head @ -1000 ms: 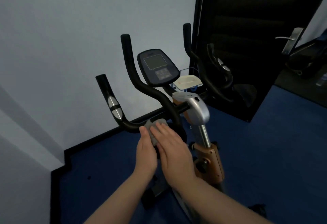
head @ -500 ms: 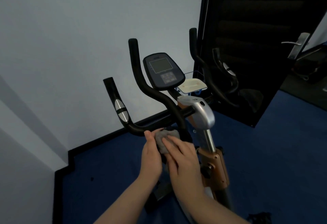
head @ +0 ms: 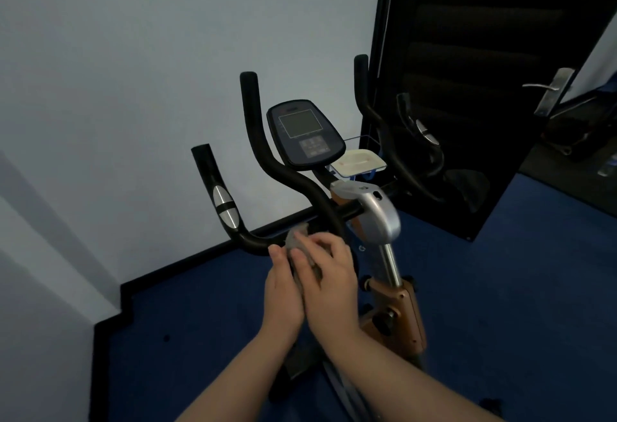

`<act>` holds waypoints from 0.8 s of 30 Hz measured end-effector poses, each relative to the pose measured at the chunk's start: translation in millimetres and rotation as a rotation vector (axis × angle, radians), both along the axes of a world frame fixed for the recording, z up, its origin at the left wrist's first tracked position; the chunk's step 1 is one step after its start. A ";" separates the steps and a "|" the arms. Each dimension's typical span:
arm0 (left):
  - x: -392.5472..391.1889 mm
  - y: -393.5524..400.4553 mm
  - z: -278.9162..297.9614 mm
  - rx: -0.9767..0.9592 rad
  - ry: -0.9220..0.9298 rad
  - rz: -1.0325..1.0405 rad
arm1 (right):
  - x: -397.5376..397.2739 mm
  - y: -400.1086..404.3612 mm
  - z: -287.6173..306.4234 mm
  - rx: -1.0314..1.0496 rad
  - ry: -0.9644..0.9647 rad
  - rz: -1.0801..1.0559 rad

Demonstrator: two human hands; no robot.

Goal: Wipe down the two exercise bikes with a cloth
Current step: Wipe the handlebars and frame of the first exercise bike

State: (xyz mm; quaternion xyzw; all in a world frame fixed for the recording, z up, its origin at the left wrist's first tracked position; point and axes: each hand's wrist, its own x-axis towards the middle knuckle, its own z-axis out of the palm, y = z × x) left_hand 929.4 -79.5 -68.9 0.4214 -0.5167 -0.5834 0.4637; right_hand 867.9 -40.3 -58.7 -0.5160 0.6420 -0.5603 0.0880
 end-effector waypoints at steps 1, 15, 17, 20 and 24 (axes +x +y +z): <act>0.7 -0.3 -1.3 -0.001 -0.001 -0.001 | -1.0 6.5 -6.2 -0.014 0.002 0.004; 3.7 -23.0 19.5 0.000 -0.203 -0.072 | -58.2 11.8 4.6 -0.177 0.512 -0.149; -2.4 -24.9 23.5 -0.055 -0.317 -0.105 | -55.1 0.6 10.9 -0.175 0.487 -0.168; -8.3 -25.5 19.1 -0.151 -0.408 -0.047 | -60.7 -17.2 22.0 -0.208 0.299 -0.213; -9.9 -21.9 14.9 -0.171 -0.425 0.053 | -69.7 -25.2 16.2 0.138 -0.052 0.059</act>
